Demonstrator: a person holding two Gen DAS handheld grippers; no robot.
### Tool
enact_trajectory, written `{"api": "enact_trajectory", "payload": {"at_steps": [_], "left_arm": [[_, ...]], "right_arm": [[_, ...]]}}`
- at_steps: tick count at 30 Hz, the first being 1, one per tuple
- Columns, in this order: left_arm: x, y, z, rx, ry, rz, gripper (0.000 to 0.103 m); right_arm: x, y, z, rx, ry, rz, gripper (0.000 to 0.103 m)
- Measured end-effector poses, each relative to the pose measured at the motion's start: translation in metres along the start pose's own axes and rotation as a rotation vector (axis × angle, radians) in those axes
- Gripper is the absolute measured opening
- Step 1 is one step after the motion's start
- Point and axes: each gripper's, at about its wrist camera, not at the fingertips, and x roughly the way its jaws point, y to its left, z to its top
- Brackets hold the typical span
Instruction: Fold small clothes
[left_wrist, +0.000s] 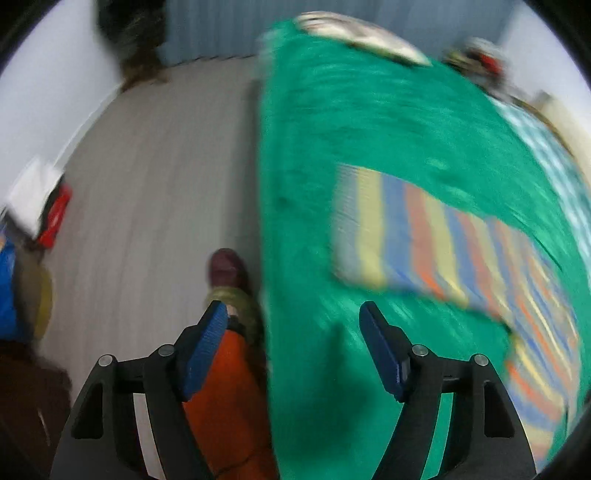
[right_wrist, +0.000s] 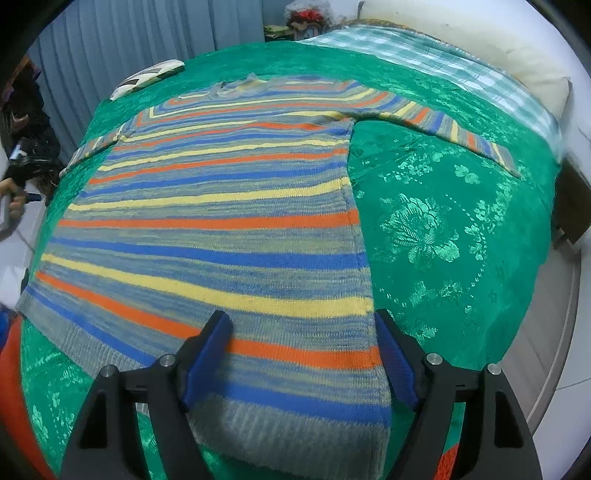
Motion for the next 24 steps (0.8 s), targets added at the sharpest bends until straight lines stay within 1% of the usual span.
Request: {"api": "enact_trajectory", "payload": {"at_steps": [1,2,3,4,6,7,9,10,11,12,14,15,16,17,18,20,22,24], "left_arm": [[-0.012,-0.010,-0.012,0.048,-0.008,-0.026,0.078],[-0.032,-0.027,-0.034,0.121,-0.017,-0.068,0.079],[-0.047,-0.038,-0.052,0.176,-0.022,-0.108,0.083],[-0.065,-0.058,-0.078,0.247,-0.023,-0.159,0.086],[-0.089,-0.089,-0.124,0.355,-0.010,-0.245,0.086],[-0.099,-0.109,-0.154,0.413,0.005,-0.299,0.087],[-0.103,-0.143,-0.192,0.465,0.029,-0.353,0.087],[-0.103,-0.158,-0.216,0.489,0.042,-0.382,0.087],[-0.102,-0.167,-0.233,0.506,0.046,-0.389,0.087],[-0.097,-0.176,-0.248,0.520,0.050,-0.379,0.087],[-0.085,-0.189,-0.272,0.544,0.041,-0.331,0.087],[-0.077,-0.192,-0.281,0.568,0.041,-0.291,0.088],[-0.071,-0.197,-0.291,0.608,0.027,-0.245,0.093],[-0.069,-0.198,-0.297,0.654,-0.015,-0.208,0.096],[-0.074,-0.196,-0.301,0.673,-0.041,-0.188,0.101],[-0.073,-0.194,-0.302,0.672,-0.041,-0.193,0.102],[-0.071,-0.193,-0.300,0.666,-0.034,-0.207,0.102],[-0.067,-0.193,-0.301,0.674,-0.054,-0.205,0.103]], "right_arm": [[-0.002,0.000,0.001,0.004,0.000,0.000,0.078],[-0.005,0.000,0.001,0.012,0.005,-0.004,0.078],[-0.009,0.000,0.001,0.016,0.009,-0.009,0.078],[-0.014,0.002,0.002,0.018,0.012,-0.016,0.078],[-0.027,0.007,0.003,0.008,0.008,-0.013,0.078],[-0.034,0.012,0.004,-0.005,-0.003,-0.011,0.078],[-0.045,0.020,0.005,-0.030,-0.030,-0.001,0.078],[-0.048,0.024,0.006,-0.040,-0.041,0.006,0.078],[-0.048,0.030,0.006,-0.052,-0.048,0.012,0.078],[-0.044,0.035,0.005,-0.062,-0.053,0.018,0.078],[-0.032,0.042,0.001,-0.075,-0.047,0.023,0.078],[-0.020,0.047,-0.003,-0.082,-0.022,0.025,0.078],[-0.012,0.050,-0.005,-0.088,-0.005,0.026,0.078],[0.001,0.055,-0.013,-0.105,0.022,0.010,0.081],[0.005,0.059,-0.018,-0.130,0.006,-0.011,0.082],[0.004,0.064,-0.024,-0.163,-0.021,-0.036,0.083],[0.004,0.062,-0.026,-0.157,-0.018,-0.032,0.084],[0.005,0.061,-0.028,-0.157,-0.022,-0.032,0.085]]}}
